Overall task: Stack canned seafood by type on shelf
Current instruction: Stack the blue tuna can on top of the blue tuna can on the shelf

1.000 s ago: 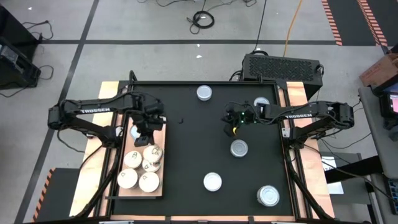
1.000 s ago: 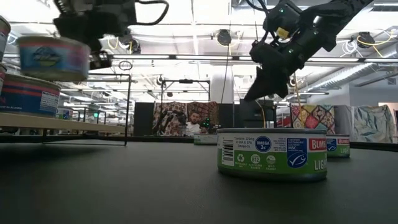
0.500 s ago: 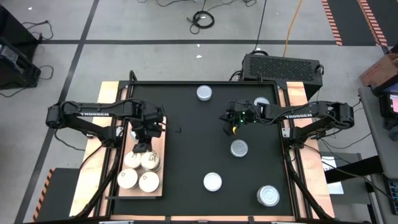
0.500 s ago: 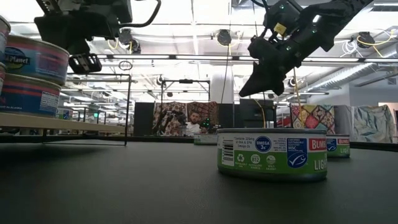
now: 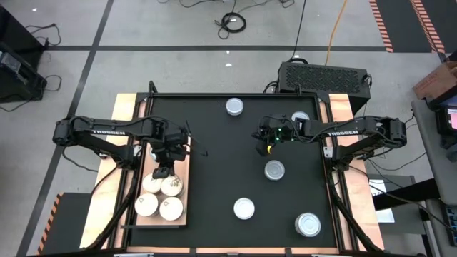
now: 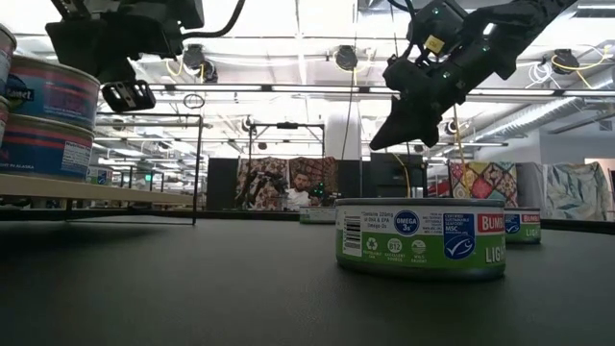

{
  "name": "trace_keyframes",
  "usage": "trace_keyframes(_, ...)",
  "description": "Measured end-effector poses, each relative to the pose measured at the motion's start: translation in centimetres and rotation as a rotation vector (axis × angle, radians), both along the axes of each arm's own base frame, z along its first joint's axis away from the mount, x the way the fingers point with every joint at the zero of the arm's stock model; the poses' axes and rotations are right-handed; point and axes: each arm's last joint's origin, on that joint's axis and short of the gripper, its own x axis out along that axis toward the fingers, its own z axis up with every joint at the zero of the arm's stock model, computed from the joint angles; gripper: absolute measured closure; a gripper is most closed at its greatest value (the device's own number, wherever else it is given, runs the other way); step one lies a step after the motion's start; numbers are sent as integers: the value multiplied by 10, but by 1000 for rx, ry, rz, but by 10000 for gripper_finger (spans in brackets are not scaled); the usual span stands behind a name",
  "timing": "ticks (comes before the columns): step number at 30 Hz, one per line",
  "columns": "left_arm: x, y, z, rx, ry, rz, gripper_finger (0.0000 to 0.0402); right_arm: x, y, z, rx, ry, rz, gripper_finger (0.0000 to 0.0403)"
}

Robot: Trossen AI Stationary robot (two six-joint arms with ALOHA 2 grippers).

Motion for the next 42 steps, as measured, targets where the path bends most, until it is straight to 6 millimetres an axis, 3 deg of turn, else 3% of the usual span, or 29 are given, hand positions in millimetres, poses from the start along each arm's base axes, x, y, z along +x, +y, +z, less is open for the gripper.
trace_keyframes(20,1,1,-5,17,52,1,401,-1,0,-1,2,10,0,403)
trace_keyframes(42,0,2,-3,36,74,9,321,-1,0,-2,7,19,-2,403)
